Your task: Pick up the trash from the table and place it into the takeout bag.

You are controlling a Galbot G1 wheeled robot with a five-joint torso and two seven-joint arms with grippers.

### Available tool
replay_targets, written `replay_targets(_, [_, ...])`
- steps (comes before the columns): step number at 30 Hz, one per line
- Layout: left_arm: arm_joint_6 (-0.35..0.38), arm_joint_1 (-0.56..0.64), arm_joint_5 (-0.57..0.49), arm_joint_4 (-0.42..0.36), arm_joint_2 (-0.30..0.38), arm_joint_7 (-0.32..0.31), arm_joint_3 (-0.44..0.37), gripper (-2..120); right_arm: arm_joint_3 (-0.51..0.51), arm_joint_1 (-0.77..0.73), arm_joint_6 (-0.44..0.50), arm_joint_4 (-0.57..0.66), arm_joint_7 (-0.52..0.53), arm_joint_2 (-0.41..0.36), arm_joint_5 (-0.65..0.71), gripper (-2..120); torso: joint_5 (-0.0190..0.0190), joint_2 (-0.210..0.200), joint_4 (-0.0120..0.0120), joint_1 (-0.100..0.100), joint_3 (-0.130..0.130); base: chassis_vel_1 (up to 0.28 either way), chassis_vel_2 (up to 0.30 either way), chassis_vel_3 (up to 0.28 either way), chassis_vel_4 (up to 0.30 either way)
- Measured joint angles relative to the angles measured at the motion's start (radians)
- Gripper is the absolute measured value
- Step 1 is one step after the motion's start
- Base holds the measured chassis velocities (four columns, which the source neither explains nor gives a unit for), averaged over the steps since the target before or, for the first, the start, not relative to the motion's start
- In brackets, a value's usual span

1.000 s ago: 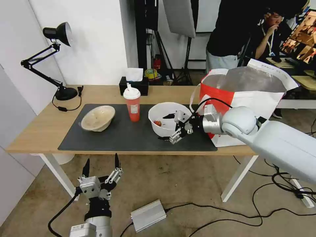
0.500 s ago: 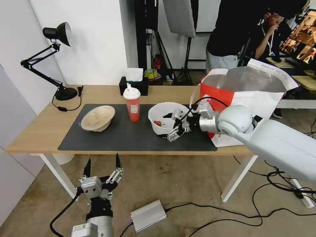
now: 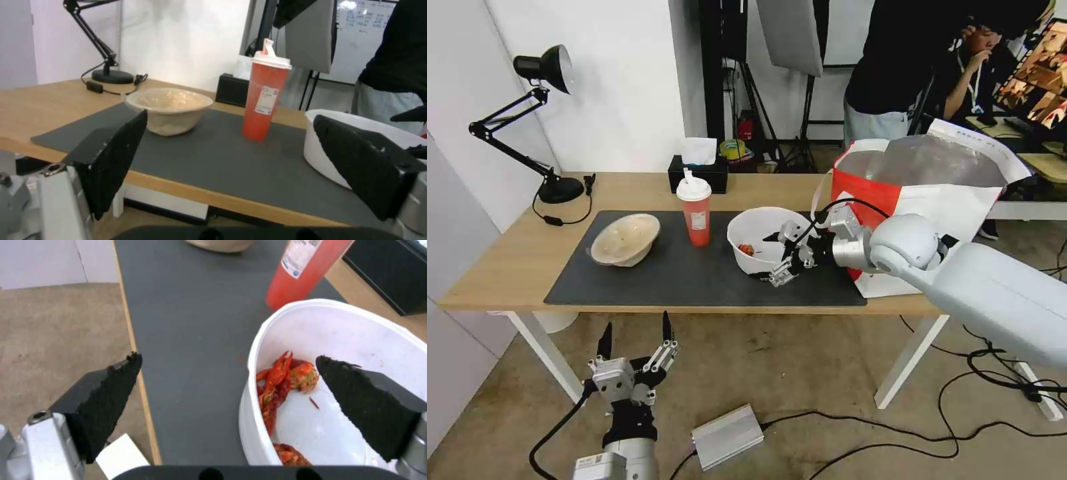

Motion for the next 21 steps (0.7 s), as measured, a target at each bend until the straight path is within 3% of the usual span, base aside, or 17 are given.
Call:
replay_targets(14, [-0.003, 0.004, 0.004, -0.001, -0.002, 0.0, 0.003, 100, 0.0, 0.0, -0.012, -0.016, -0.009, 0.005, 0.0, 99, 0.0, 0.0, 0.0, 0.0, 0.0, 0.0, 0.0, 0.0, 0.0])
replay_targets(21, [-0.004, 0.006, 0.008, -0.001, -0.004, 0.0, 0.008, 100, -0.001, -0.005, -0.016, -0.041, -0.039, 0.011, -0.021, 76, 0.0, 0.0, 0.0, 0.0, 0.0, 0.0, 0.0, 0.0, 0.0])
